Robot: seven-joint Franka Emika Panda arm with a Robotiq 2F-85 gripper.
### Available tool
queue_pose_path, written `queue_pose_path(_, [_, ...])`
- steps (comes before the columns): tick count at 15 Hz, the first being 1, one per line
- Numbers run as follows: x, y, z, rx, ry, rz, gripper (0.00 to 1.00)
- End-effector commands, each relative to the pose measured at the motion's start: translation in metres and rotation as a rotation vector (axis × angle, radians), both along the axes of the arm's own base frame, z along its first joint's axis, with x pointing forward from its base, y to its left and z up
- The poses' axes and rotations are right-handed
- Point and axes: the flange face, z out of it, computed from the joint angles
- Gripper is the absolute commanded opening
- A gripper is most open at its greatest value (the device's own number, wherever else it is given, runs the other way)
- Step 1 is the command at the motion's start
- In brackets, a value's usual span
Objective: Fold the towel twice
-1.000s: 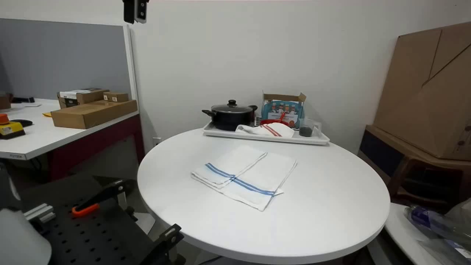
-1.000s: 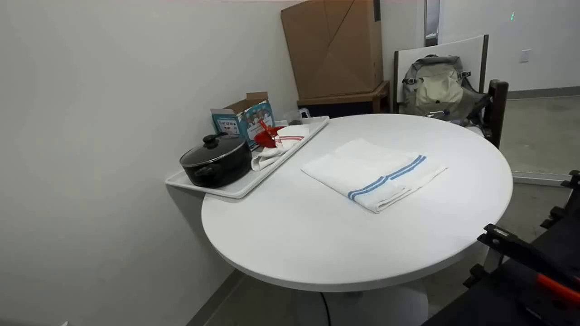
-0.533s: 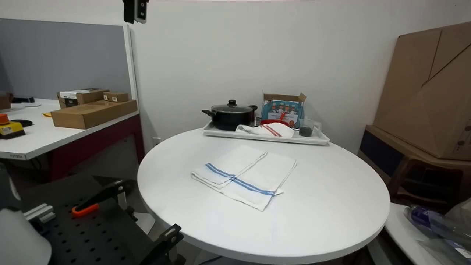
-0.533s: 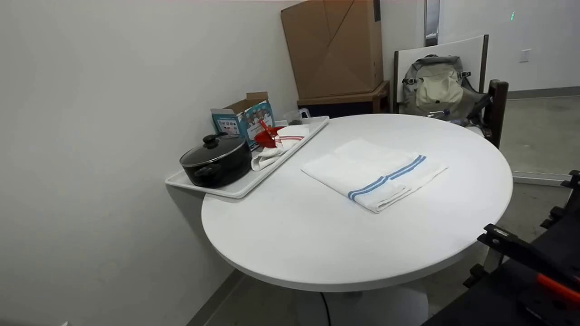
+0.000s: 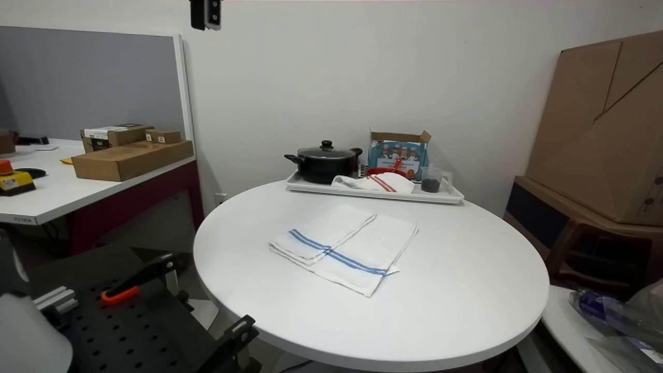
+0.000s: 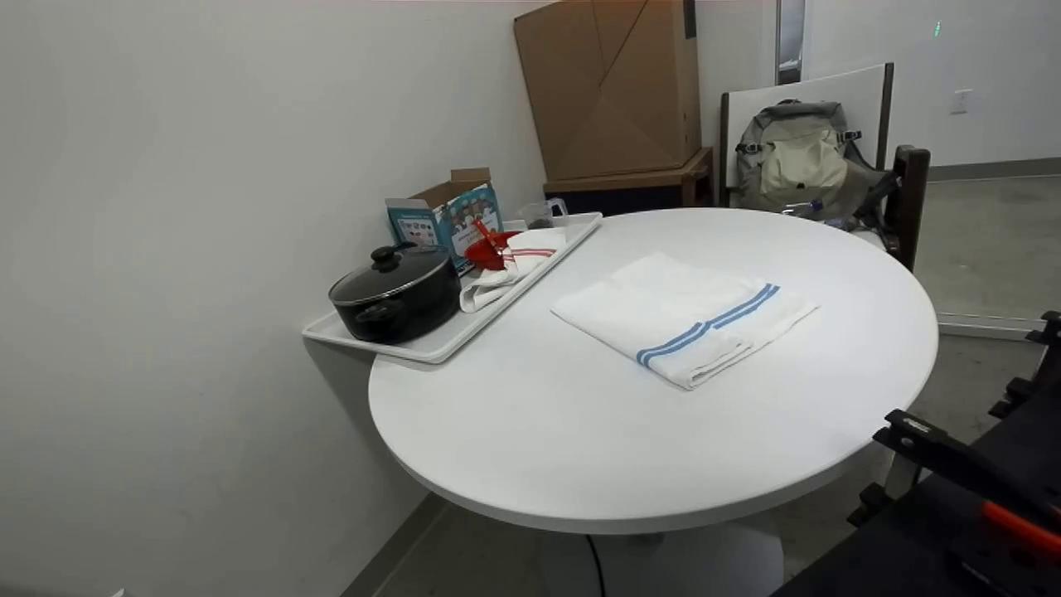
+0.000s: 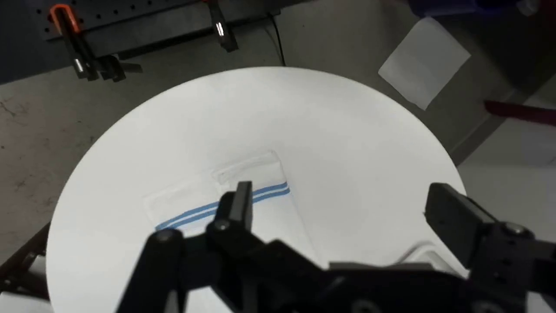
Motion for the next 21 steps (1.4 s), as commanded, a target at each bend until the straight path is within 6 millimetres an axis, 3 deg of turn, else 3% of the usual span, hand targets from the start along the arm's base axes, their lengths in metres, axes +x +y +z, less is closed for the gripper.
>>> queue_pose_path(1, [0.029,-0.046,0.013,0.008,-0.064,-0.142,1.00])
queue_pose_path(5, [0.069,-0.106,0.003,-0.018,-0.048,-0.230,1.00])
queue_pose_path(7, [0.100,-0.130,-0.013,-0.077,-0.029,-0.258,1.00])
queue_pose_path(11, [0.164,-0.153,-0.056,-0.186,-0.013,-0.274,1.00])
queue_pose_path(14, [0.198,-0.158,-0.087,-0.185,-0.029,-0.319,1.00])
queue_pose_path(18, [0.213,-0.175,-0.115,-0.063,-0.088,-0.433,1.00])
queue_pose_path(21, [0.207,-0.187,-0.140,-0.013,-0.098,-0.479,1.00])
